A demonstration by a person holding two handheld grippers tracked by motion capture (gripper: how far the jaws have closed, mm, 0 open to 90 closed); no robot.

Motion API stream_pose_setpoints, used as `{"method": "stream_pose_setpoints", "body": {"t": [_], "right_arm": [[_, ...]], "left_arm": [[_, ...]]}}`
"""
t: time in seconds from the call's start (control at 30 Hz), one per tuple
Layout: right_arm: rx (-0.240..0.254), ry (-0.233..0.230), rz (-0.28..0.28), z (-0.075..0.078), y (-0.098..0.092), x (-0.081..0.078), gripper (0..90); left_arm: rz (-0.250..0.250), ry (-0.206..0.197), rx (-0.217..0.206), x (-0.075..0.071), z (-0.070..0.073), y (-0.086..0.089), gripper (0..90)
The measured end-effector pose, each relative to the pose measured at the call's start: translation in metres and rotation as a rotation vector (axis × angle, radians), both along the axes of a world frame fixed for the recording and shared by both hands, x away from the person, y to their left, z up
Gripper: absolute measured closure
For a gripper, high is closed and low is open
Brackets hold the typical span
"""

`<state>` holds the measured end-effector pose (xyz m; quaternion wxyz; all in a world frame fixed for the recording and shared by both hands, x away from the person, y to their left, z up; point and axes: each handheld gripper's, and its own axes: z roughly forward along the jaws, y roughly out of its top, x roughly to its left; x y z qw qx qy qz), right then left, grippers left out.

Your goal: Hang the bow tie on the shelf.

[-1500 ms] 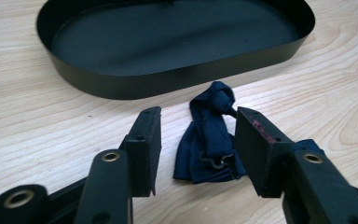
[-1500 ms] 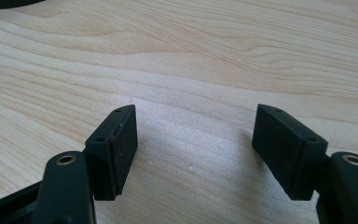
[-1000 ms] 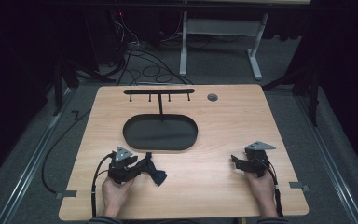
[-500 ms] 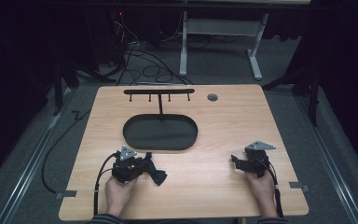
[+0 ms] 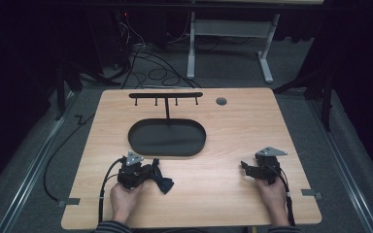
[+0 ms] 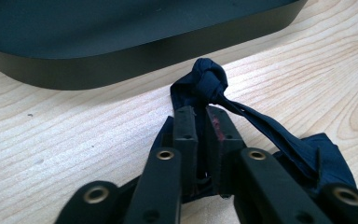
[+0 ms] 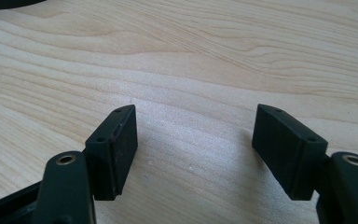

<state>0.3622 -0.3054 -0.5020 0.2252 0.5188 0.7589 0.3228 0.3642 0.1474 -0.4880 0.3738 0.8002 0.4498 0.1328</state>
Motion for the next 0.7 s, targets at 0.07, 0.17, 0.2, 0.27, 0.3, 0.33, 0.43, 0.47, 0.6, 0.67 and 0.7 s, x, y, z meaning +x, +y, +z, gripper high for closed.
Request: {"method": "stream_pose_setpoints", "body": {"t": [0.07, 0.17, 0.2, 0.27, 0.3, 0.33, 0.43, 0.47, 0.6, 0.67, 0.7], "right_arm": [[0.000, 0.000, 0.000, 0.000, 0.000, 0.000, 32.5], [0.000, 0.000, 0.000, 0.000, 0.000, 0.000, 32.5], [0.001, 0.000, 0.001, 0.000, 0.000, 0.000, 32.5], [0.002, 0.000, 0.000, 0.000, 0.000, 0.000, 32.5], [0.002, 0.000, 0.001, 0.000, 0.000, 0.000, 32.5], [0.002, 0.000, 0.001, 0.000, 0.000, 0.000, 32.5], [0.002, 0.000, 0.001, 0.000, 0.000, 0.000, 32.5], [0.002, 0.000, 0.001, 0.000, 0.000, 0.000, 32.4], [0.005, 0.001, 0.000, 0.000, 0.000, 0.000, 32.4], [0.007, 0.002, -0.002, 0.000, 0.000, 0.000, 32.4], [0.007, 0.002, -0.002, 0.000, 0.000, 0.000, 32.4]], "left_arm": [[-0.005, -0.003, 0.004, 0.000, 0.001, 0.000, 87.0], [-0.004, -0.012, 0.006, -0.001, 0.002, 0.000, 88.7], [-0.006, -0.012, 0.005, -0.002, 0.003, 0.000, 88.8], [-0.005, -0.019, 0.006, -0.003, 0.004, 0.001, 89.0], [-0.004, -0.024, 0.005, -0.003, 0.005, 0.001, 89.1], [-0.004, -0.024, 0.005, -0.003, 0.005, 0.001, 89.2], [-0.001, -0.041, -0.002, -0.006, 0.011, 0.003, 89.4], [0.001, -0.047, -0.005, -0.006, 0.013, 0.004, 89.4], [0.003, -0.062, -0.010, -0.008, 0.019, 0.006, 89.5], [0.002, -0.076, -0.014, -0.010, 0.025, 0.008, 89.6], [0.003, -0.083, -0.015, -0.011, 0.026, 0.008, 89.6]]}}
